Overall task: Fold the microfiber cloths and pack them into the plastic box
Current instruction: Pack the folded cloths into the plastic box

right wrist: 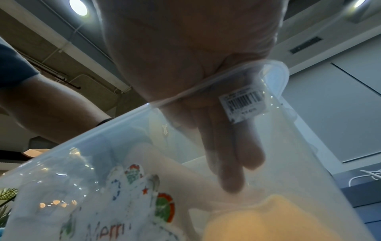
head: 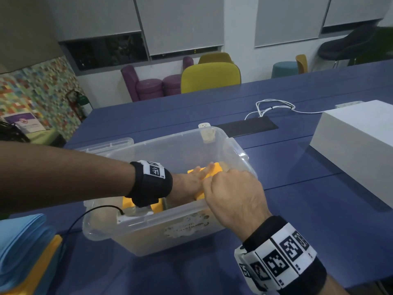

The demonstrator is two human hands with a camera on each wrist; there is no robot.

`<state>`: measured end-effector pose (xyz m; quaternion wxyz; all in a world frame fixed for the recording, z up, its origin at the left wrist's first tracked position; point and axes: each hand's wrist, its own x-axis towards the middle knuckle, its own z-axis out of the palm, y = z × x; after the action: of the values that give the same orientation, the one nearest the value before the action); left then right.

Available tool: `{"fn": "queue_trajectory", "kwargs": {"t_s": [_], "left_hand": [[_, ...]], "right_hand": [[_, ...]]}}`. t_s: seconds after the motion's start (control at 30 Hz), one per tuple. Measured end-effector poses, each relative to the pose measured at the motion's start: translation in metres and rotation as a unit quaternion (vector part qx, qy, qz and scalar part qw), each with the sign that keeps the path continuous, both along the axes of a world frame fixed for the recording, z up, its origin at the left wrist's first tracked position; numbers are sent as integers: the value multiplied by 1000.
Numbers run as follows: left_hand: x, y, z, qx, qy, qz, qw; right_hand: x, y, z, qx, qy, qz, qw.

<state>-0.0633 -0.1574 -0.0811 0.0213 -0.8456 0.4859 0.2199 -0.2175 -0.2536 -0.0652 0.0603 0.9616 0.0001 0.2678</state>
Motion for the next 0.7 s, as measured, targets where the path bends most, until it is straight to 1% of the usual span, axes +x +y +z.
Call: {"fn": "queue_trajectory", "kwargs": {"t_s": [0.03, 0.07, 0.13, 0.17, 0.23, 0.3, 0.37, 0.57, 0.6, 0.7], "left_hand": [[1, 1, -3, -8, 5, -2, 1000], [3, 2, -3, 1, 0, -11, 1000], [8, 8, -1, 74, -14, -21, 997], [12, 12, 2, 111, -12, 3, 994], [13, 15, 9, 143, -9, 39, 989], [5, 16, 12, 156, -8, 70, 985], [3, 14, 8, 147, -20, 102, 984], [16, 21, 10, 227, -24, 58, 972], [19, 24, 8, 226, -21, 53, 972], [21, 29, 9, 201, 21, 60, 978]], "right_hand": [[0, -1, -2, -8, 3, 0, 1000], [0, -1, 1, -15, 25, -4, 1000], [-4, -1, 10, -33, 38, -13, 999], [-5, -1, 12, -30, 38, -10, 999], [-5, -3, 14, -26, 31, 1, 999], [-6, -3, 12, -31, 21, 5, 999], [-5, -4, 10, -38, 15, 1, 999], [-4, -1, 11, -28, 26, -28, 999], [-3, -1, 11, -30, 25, -32, 999], [-4, 0, 12, -21, 30, -27, 999]]}}
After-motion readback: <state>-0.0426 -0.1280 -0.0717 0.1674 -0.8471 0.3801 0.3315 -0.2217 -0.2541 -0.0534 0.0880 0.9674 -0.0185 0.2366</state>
